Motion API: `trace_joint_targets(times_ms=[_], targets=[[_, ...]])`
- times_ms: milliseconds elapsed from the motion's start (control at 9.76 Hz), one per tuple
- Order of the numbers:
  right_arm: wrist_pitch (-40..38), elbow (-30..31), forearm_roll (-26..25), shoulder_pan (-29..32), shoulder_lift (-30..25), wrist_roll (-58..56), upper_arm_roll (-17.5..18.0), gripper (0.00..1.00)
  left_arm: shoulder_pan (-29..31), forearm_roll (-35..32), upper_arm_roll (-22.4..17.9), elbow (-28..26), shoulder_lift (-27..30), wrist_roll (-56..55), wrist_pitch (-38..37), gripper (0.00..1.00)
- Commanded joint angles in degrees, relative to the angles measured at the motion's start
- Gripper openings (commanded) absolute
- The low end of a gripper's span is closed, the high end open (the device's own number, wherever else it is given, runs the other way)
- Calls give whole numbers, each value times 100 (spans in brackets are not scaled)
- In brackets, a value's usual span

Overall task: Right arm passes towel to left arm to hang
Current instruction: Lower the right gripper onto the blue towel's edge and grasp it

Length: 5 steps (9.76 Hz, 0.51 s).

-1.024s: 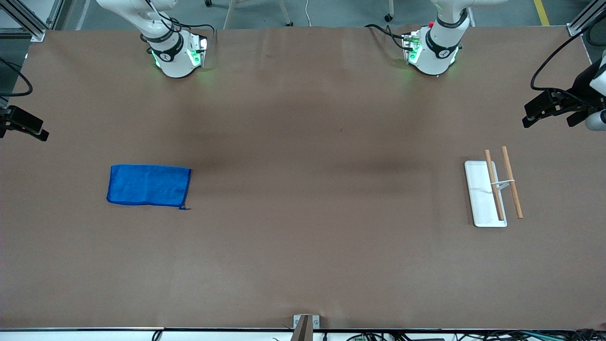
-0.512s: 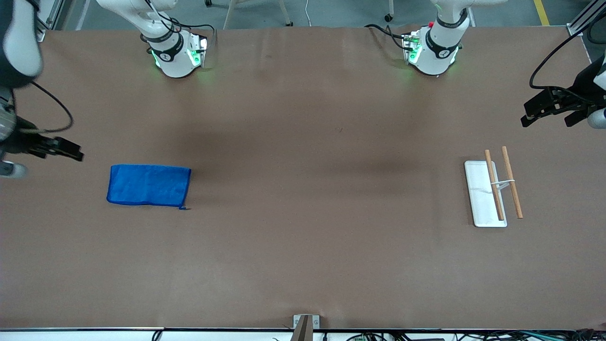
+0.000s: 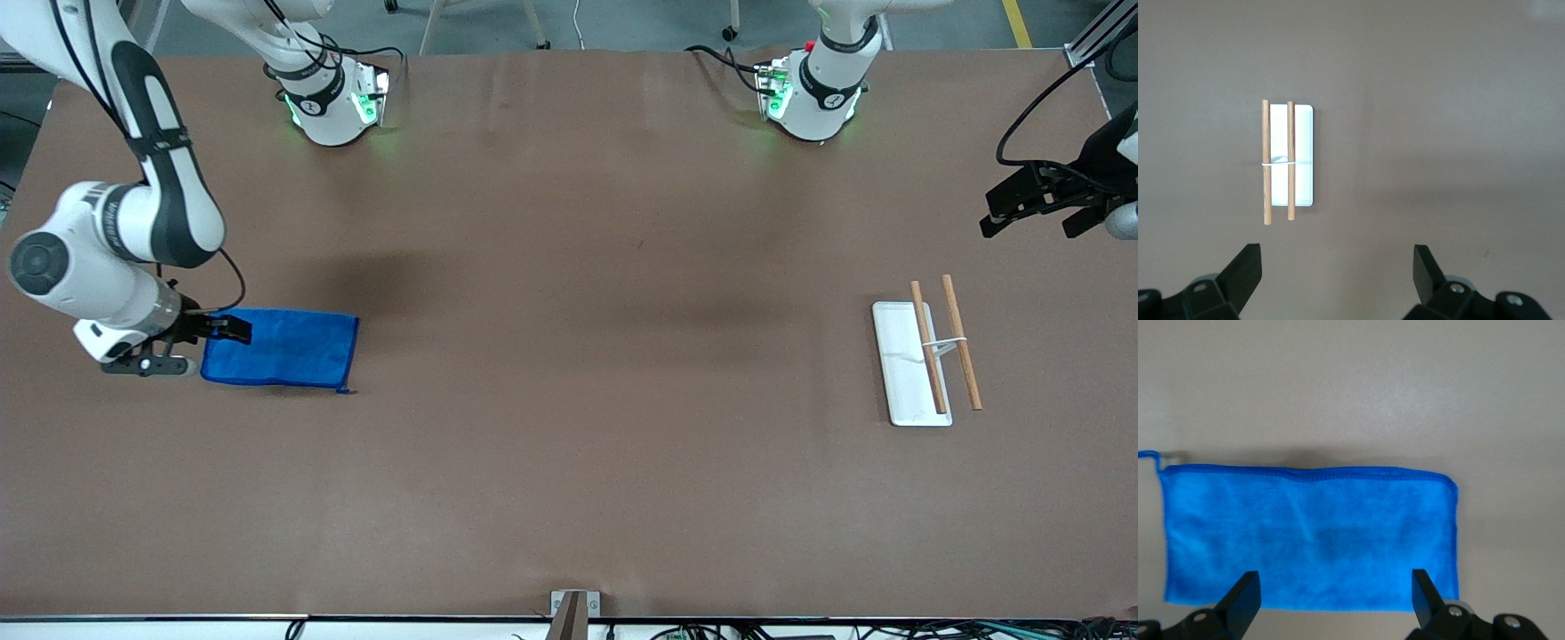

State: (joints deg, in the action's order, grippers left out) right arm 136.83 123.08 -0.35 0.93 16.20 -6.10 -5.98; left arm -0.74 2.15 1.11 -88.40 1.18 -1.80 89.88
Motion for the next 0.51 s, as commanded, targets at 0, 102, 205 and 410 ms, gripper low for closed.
trace_joint_targets(times_ms=[0,102,205,410], targets=[[738,401,88,39,267,-146,71,100,4,13,-14,-64,-83,75,-85,100],[818,393,105,65,417,-190,297,100,4,22,-14,-64,-66,57,-85,100],[1167,401,114,144,619,-190,412,100,4,22,-6,-64,-57,75,-85,100],[1426,454,114,249,753,-312,484,99,4,13,-6,-81,-57,84,-85,100]])
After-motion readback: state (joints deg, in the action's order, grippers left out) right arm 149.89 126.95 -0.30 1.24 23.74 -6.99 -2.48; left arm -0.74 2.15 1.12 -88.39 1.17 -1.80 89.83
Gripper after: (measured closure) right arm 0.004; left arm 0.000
